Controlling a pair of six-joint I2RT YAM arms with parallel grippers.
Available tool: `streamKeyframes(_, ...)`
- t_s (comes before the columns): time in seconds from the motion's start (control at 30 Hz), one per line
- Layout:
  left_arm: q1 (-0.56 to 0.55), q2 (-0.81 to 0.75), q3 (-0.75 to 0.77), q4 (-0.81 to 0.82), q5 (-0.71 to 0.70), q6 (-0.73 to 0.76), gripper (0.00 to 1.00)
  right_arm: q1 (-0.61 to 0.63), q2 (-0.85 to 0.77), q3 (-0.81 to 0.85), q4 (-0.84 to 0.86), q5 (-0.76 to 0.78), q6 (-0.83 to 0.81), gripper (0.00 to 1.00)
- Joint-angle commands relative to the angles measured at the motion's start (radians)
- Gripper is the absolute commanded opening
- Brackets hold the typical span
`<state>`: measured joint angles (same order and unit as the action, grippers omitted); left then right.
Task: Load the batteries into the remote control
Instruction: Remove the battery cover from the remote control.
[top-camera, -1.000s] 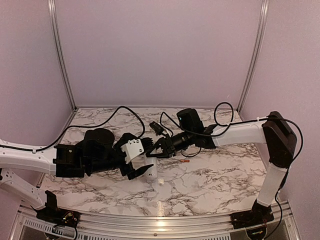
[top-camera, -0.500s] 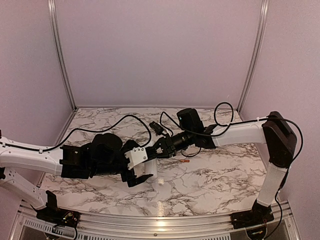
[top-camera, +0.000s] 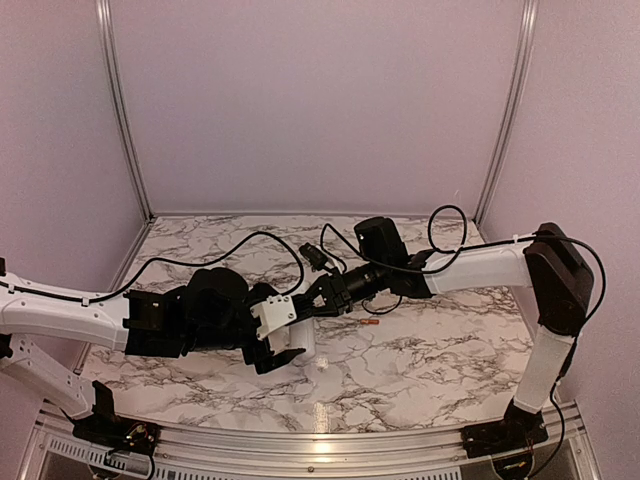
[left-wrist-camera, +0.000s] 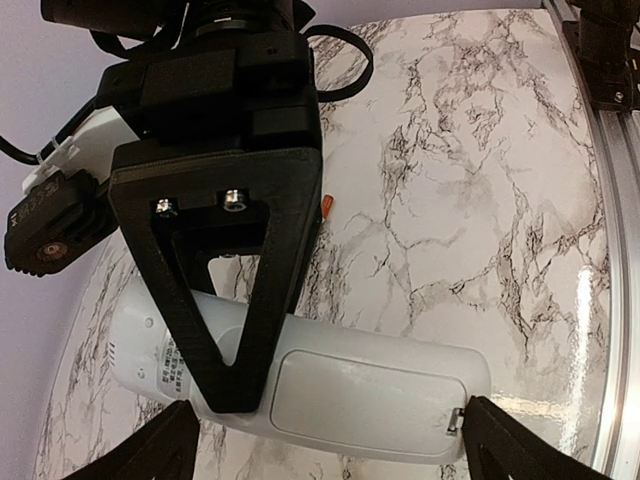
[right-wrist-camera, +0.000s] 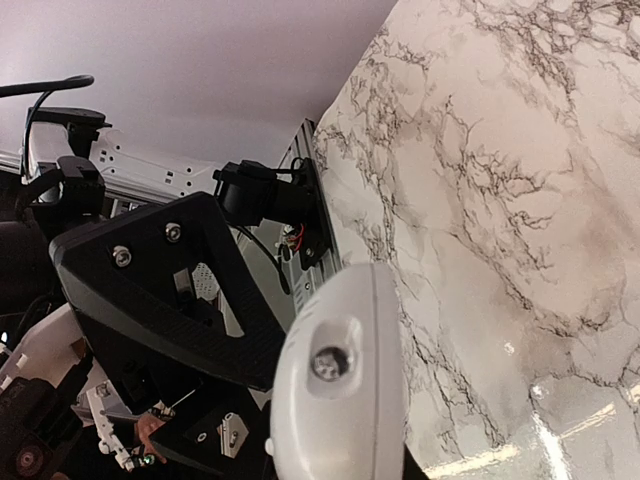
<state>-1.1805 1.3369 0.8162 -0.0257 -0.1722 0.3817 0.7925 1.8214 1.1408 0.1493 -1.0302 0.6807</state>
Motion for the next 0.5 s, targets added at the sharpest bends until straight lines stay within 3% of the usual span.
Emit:
streamKeyframes(0.0, 0.016, 0.016, 0.016, -0.016, -0.035, 0.003, 0.95, 0.012, -0.027, 0.003, 0.038, -0.037, 0.012, 0.0)
streamKeyframes(0.47, 0.012, -0.023, 0.02, 0.058, -0.099, 0.027, 0.9, 0.017, -0.004, 0.0, 0.047, -0.042, 0.027, 0.0)
